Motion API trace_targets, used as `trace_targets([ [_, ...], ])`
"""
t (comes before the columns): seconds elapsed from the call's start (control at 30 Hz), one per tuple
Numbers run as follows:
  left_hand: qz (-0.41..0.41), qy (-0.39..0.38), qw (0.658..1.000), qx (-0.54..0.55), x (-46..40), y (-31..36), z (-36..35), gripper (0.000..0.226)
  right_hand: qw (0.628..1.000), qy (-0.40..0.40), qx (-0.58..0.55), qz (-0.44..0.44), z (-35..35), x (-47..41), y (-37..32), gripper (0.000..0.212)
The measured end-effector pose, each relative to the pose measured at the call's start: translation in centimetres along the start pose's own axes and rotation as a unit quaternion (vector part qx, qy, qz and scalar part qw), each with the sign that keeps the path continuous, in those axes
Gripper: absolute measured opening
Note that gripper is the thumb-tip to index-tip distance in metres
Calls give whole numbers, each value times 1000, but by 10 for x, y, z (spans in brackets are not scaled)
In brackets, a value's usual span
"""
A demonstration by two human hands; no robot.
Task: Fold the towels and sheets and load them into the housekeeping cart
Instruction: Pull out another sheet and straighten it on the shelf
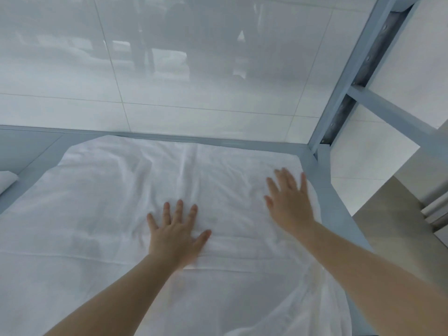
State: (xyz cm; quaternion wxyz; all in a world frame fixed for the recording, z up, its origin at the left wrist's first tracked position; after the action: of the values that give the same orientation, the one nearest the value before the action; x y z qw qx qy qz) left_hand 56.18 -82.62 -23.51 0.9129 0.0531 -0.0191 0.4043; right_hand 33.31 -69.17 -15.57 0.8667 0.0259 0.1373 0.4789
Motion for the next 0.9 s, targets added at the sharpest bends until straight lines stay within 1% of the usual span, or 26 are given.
trace_targets([
  [0.07, 7, 4, 1000, -6, -5, 5, -3, 91, 992, -102, -55, 57, -25, 8, -34, 60],
  [0.13, 13, 18, 1000, -15, -5, 6, -5, 90, 969, -220, -93, 69, -54, 24, -43, 65],
  [0.17, 14, 23, 1000, -15, -5, 6, -5, 89, 963, -246, -87, 72, -63, 32, -37, 67],
  [0.23, 12, 26, 1000, -8, -5, 5, -3, 88, 967, -242, -68, 42, -69, 44, -6, 66],
  [0.33, 4, 28, 1000, 2, -1, 7, 2, 83, 969, -239, -39, -51, -70, 61, 51, 60],
  [0.4, -15, 60, 998, 8, 6, 12, 14, 72, 960, -264, -26, -90, -67, 71, 69, 60],
  [0.47, -80, 142, 986, 34, 18, 25, 32, 53, 955, -282, 3, -92, -56, 81, 67, 62],
  [0.5, -117, 184, 975, 40, 26, 32, 39, 42, 958, -277, 9, -77, -46, 87, 58, 63],
  [0.53, -143, 209, 966, 46, 35, 39, 43, 28, 962, -267, -6, -52, -36, 94, 44, 62],
  [0.57, -161, 210, 963, 55, 45, 45, 45, 16, 966, -253, -48, -27, -23, 104, 28, 59],
  [0.6, -171, 196, 964, 64, 55, 50, 45, 14, 965, -241, -102, -4, -10, 115, 11, 54],
  [0.67, -185, 144, 969, 81, 75, 58, 40, 26, 956, -231, -180, 34, 16, 139, -19, 47],
  [0.7, -189, 116, 972, 77, 85, 61, 38, 34, 951, -235, -191, 55, 27, 150, -32, 48],
  [0.77, -196, 43, 979, 42, 106, 65, 28, 49, 944, -252, -191, 93, 43, 171, -52, 57],
  [0.83, -207, -32, 977, 41, 124, 68, 16, 58, 936, -285, -157, 134, 48, 193, -67, 67],
  [0.87, -210, -66, 974, 52, 132, 71, 11, 60, 935, -296, -119, 155, 48, 202, -73, 68],
  [0.9, -213, -98, 970, 58, 138, 73, 7, 61, 936, -298, -83, 171, 47, 210, -77, 62],
])
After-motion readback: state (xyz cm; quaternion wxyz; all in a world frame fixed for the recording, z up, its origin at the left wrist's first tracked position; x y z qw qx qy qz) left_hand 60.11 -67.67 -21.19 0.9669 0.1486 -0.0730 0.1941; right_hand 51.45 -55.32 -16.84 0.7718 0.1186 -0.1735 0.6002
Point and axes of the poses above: each hand's wrist, its own x-axis away from the middle knuckle, its own z-axis out of the back of the hand, y = z × x, the point moved 7 cm from there along -x, towards the middle knuckle, and after that the axes turned 1 degree about y, right-handed, at the moved point
